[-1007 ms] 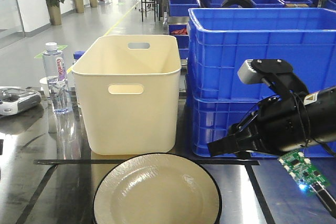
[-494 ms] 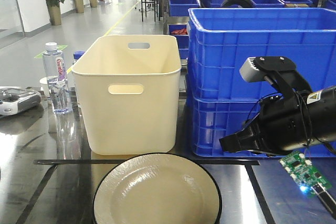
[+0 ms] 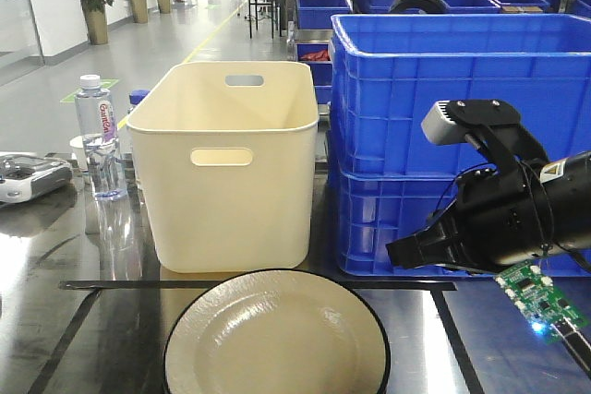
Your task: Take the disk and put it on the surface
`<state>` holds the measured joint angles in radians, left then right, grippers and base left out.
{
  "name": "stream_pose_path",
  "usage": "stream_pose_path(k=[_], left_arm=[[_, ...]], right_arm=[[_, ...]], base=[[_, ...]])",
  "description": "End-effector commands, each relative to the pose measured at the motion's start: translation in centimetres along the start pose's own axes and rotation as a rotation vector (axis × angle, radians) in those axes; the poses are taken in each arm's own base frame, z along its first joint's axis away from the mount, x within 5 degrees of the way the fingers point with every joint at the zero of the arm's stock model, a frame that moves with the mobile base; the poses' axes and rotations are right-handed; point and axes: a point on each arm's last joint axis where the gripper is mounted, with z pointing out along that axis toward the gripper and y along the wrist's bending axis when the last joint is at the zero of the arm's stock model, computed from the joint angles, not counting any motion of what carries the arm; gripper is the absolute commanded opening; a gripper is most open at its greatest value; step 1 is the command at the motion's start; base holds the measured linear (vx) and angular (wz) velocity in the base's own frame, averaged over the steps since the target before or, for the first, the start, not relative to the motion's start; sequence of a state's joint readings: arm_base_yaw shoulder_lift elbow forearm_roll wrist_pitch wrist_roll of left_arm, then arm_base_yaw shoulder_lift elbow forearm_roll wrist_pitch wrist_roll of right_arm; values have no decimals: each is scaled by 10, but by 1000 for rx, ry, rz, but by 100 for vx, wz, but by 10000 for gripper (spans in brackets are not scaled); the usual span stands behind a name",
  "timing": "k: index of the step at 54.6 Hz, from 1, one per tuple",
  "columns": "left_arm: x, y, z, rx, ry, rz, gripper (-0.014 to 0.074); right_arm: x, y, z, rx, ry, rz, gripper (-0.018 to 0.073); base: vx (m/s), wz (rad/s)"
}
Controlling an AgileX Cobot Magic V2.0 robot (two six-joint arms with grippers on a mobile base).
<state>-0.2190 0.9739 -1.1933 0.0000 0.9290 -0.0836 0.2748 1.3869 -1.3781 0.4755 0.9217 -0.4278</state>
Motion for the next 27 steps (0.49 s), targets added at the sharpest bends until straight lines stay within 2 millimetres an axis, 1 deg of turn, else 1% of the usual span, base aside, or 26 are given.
stream_pose_path(k=[1, 8, 11, 12, 18, 27], left_arm=[[-11, 0, -10, -2, -125, 4, -9], [-1, 1, -11, 3, -276, 16, -9], [10, 2, -7, 12, -359, 18, -9], [12, 2, -10, 17, -399, 18, -9], [43, 4, -6, 30, -511, 21, -9], [99, 8, 3, 41, -577, 20, -8]], right_arm=[[-13, 4, -20, 19, -116, -13, 68], [-13, 4, -20, 19, -116, -13, 68], [-13, 4, -20, 19, -116, -13, 68], [-13, 4, -20, 19, -116, -13, 68], [-13, 4, -20, 19, -116, -13, 68], [-13, 4, -20, 19, -116, -13, 68]], base=[[0, 0], [0, 0], [0, 0], [0, 0], [0, 0], [0, 0]])
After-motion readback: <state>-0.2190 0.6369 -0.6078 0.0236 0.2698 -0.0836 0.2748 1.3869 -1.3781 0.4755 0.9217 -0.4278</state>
